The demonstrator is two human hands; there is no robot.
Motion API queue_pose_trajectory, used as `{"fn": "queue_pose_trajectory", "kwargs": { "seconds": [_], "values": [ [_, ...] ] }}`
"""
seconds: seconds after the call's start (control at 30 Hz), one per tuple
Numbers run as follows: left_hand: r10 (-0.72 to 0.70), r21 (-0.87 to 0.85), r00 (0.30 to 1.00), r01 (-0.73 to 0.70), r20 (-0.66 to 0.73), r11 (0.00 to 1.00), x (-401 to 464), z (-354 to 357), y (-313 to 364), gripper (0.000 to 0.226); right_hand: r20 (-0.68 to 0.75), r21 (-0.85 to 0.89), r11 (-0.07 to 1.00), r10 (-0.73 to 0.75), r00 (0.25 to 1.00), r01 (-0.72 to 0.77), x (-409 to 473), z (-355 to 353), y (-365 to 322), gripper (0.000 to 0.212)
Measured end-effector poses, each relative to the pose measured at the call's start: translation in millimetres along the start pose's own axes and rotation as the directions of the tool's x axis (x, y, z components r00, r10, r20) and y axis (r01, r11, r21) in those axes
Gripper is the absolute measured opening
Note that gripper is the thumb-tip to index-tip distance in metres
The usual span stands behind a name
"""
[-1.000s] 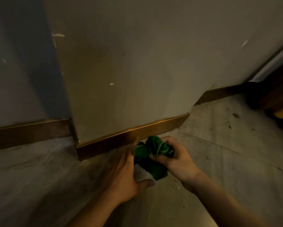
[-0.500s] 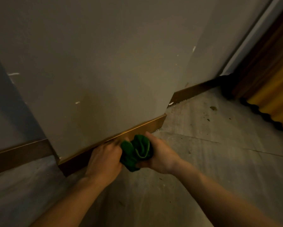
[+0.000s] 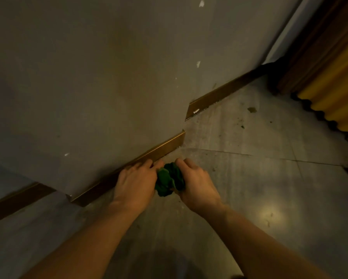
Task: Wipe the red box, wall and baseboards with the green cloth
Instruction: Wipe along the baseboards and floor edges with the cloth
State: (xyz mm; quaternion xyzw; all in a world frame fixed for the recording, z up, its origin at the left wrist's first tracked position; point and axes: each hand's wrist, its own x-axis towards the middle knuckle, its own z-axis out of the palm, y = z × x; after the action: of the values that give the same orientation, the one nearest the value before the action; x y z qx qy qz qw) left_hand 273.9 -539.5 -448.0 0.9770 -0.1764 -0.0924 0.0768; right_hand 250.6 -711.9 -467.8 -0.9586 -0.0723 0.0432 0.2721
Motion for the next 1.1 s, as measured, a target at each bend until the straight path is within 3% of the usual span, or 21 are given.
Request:
{"fn": "queue_pose_trajectory", "kwargs": {
  "seconds": [0.2, 0.7, 0.77, 1.1],
  "values": [
    [-0.01, -0.071, 0.997, 0.015, 0.077, 0.997, -12.5, -75.2, 50.6, 0.053, 0.026, 0.04, 0.996, 0.077, 0.997, -0.078, -28.2, -84.7, -20.8, 0.053],
    [-0.094, -0.104, 0.979, 0.114, 0.179, 0.988, -10.9, -304.3, 218.8, 0.052, 0.111, 0.058, 0.972, 0.221, 0.969, -0.228, -69.2, -363.5, -63.5, 0.042],
    [-0.067, -0.123, 0.981, 0.09, 0.182, 0.988, 23.7, -356.4, 276.8, 0.049, 0.158, 0.037, 0.963, 0.258, 0.953, -0.267, -59.4, -450.4, -32.0, 0.042],
    [-0.035, -0.207, 0.988, 0.066, 0.149, 0.976, 79.6, -353.3, 277.6, 0.04, 0.152, -0.017, 0.977, 0.213, 0.965, -0.213, -6.8, -472.4, -10.9, 0.051]
  ]
}}
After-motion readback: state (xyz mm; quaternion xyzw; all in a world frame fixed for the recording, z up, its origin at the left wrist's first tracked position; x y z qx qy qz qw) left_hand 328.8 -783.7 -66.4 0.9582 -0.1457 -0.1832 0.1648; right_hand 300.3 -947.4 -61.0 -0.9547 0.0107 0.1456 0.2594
